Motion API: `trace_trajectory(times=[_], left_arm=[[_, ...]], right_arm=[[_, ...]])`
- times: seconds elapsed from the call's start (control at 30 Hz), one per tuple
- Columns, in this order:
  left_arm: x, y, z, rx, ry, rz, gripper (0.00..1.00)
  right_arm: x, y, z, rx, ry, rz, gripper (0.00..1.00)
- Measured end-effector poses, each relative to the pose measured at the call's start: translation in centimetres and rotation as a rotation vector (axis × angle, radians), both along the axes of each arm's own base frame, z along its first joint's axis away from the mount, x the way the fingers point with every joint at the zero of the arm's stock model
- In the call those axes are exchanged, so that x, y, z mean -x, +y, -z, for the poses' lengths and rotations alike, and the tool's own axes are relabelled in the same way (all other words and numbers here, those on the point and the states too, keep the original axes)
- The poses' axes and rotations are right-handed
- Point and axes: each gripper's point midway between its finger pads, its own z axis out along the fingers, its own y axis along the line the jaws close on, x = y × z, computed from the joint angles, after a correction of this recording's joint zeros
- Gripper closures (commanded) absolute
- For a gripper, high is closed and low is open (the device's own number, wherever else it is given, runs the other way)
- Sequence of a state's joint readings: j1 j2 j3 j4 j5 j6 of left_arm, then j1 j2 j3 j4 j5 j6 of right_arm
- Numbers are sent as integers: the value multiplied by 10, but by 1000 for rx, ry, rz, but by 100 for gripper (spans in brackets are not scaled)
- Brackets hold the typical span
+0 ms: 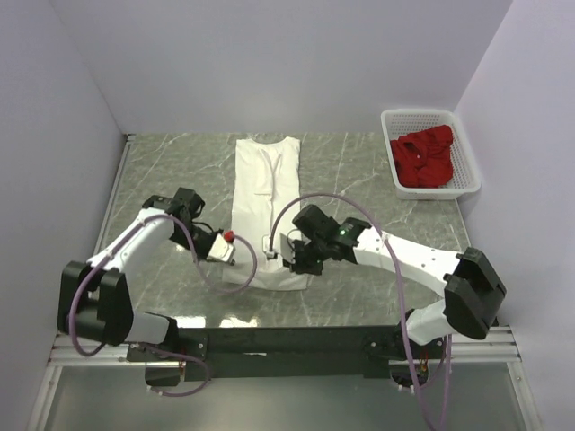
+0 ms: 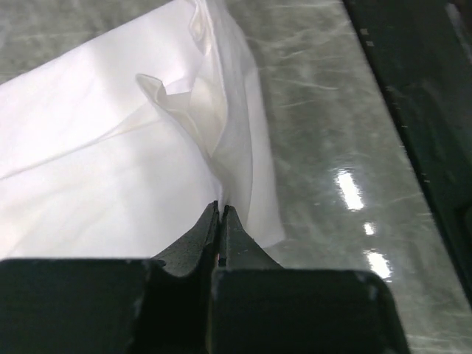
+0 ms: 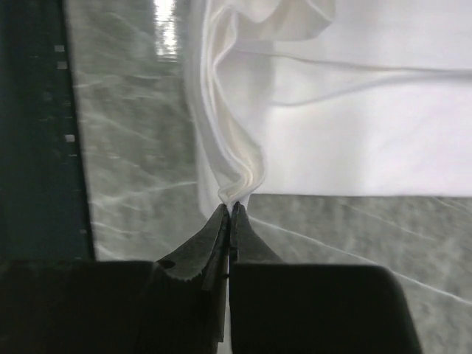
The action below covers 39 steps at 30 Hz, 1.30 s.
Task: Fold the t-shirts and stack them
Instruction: Fold the tshirt
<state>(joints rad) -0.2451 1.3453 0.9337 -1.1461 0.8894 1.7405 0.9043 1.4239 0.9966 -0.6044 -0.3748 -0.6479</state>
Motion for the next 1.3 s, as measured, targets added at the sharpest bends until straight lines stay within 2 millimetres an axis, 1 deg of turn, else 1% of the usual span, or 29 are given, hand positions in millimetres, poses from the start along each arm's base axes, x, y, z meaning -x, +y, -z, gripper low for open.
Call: trace_trajectory(times=[0.1,0.17,0.23,0.4,0.5,0.7,0.8,0.93,1.07,1.17,1.3], left_arm=[[-26,-3,-1,14,13,-36,100],[-43,-4,1,18,22,-59,100],[-61,-5,3,20,19,-78,100],[-105,-6,7,30,6,-115,100],[-128,-7,10,32,-1,-130,100],[-167,-5,17,36,-14,-153,100],[-181,-2,19,38,-27,-168,100],[-200,1,20,42,-45,-182,100],[-215,4,26,45,-61,-192,100],[-222,5,31,46,-65,-197,100],[-234,4,37,48,-70,-209,100]], right_arm=[[-28,-2,-1,9,-19,22,100],[-52,-4,1,20,-32,38,100],[-69,-7,5,32,-43,47,100],[-107,-16,14,66,-56,57,100],[-130,-16,16,71,-73,52,100],[-180,-11,15,72,-113,51,100],[-204,-4,11,65,-140,49,100],[-227,2,8,59,-166,47,100],[-242,7,9,56,-182,46,100],[-249,7,14,63,-185,46,100],[-257,4,29,91,-177,53,100]])
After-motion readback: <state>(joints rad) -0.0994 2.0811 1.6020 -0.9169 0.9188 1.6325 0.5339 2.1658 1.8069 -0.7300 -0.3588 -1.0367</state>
